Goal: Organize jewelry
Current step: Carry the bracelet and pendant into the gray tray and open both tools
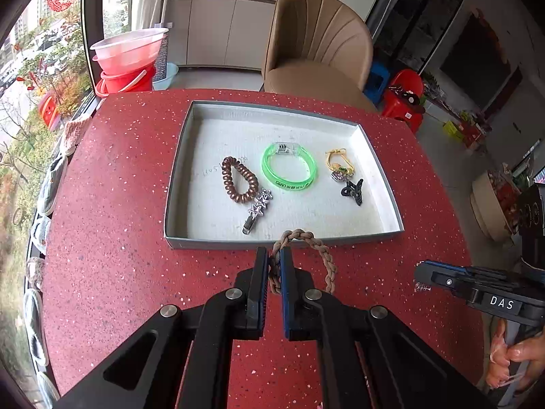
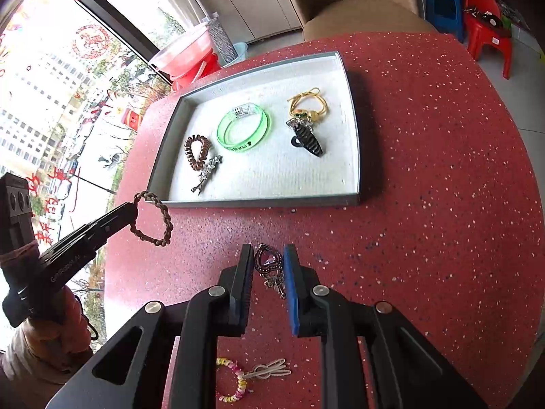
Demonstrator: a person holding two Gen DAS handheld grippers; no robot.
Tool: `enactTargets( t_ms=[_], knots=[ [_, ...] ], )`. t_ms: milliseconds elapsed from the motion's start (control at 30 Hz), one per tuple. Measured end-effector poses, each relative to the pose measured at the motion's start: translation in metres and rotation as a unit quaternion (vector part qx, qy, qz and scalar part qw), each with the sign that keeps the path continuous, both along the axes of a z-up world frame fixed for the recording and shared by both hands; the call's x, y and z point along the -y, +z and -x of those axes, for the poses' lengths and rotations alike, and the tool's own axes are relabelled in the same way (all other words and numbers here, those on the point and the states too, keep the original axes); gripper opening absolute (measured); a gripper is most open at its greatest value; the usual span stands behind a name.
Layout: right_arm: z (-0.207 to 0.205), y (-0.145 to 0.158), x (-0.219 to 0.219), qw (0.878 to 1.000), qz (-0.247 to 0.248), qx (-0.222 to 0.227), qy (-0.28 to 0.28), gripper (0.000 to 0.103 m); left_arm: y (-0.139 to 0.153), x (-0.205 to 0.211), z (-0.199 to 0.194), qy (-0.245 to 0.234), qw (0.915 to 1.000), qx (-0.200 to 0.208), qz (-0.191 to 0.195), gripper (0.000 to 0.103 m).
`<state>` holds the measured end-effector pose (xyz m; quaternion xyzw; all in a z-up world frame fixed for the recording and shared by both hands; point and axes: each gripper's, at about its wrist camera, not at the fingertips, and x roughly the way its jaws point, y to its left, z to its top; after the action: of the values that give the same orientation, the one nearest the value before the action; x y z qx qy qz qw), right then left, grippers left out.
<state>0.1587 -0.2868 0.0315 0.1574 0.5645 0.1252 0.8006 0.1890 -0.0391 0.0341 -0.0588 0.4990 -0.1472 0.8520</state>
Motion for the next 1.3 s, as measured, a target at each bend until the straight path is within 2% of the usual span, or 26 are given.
enactTargets(
  t_ms=[233, 600, 967, 1300],
  knots=[
    [-0.041, 0.002, -0.011, 1.0, -0.009, 0.01, 0.004, 0.019, -0.004, -0.004, -0.036, 0.013, 0.9998, 0.006, -0.016, 0.025],
    [-0.09, -0.025, -0.022, 1.0, -0.019, -0.014, 0.004, 0.019, -0.037, -0.009, -0.076, 0.029, 0.9983, -0.017, -0.047, 0.025],
    [-0.112, -0.053, -0.023, 0.999, -0.015, -0.039, 0.011, 0.019, -0.064, -0.003, -0.094, 0.03, 0.9964, -0.04, -0.069, 0.025],
    [-0.121, -0.07, -0.012, 0.999, 0.003, -0.05, 0.003, 0.019, -0.076, 0.004, -0.103, 0.037, 0.9942, -0.05, -0.088, 0.025]
  ],
)
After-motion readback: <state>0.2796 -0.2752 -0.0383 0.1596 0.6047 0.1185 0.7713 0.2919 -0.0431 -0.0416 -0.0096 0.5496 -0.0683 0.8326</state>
